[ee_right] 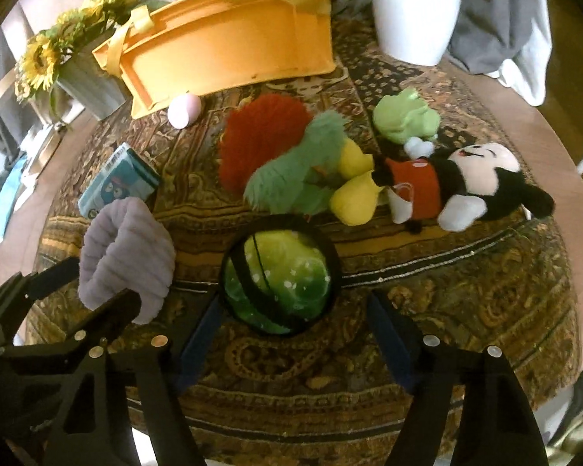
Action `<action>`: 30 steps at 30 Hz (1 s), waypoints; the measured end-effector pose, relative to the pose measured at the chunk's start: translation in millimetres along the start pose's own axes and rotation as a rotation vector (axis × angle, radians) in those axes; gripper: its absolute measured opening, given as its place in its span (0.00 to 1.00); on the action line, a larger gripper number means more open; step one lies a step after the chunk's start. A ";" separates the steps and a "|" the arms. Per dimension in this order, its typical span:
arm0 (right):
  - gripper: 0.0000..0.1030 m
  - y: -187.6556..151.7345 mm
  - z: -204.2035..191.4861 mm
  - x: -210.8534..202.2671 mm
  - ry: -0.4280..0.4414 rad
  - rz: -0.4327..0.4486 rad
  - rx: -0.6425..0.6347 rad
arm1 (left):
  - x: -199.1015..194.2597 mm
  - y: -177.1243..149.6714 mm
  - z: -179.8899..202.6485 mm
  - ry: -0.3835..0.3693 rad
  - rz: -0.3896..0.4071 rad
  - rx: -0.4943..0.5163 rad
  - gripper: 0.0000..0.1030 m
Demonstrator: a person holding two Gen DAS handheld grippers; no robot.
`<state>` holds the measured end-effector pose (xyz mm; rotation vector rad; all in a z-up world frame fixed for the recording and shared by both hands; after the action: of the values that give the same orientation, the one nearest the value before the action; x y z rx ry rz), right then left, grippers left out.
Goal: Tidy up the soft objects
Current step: 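Lower the left tool onto the lavender scrunchie while the right tool approaches the green ball, then close the left tool on the scrunchie while the right tool grasps the green ball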
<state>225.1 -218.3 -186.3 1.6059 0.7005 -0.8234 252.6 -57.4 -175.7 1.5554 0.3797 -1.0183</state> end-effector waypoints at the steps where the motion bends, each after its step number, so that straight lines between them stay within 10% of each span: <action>1: 0.73 1.2 0.0 1.9 0.009 0.000 -0.004 | 1.7 0.0 0.8 0.004 0.000 -0.003 0.77; 17: 0.62 9.7 -2.2 11.3 0.104 0.001 -0.048 | 21.0 -6.0 1.4 -0.072 -0.029 -0.126 0.32; 30: 0.61 22.5 -4.6 -17.9 0.104 0.072 -0.051 | -9.1 8.5 5.5 -0.034 0.067 -0.074 0.29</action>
<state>233.5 -217.9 -158.4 1.6276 0.7278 -0.6688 251.4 -62.0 -163.0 1.4737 0.3354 -0.9672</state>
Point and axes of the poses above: each gripper's, at about its wrist camera, not at the fingertips, and x roughly the way its jaws point, z to its right, y to its top, the point moved 1 cm from there along x, roughly the way its jaws point, and after that the axes turned 9 degrees about z, right-handed, at the moved point
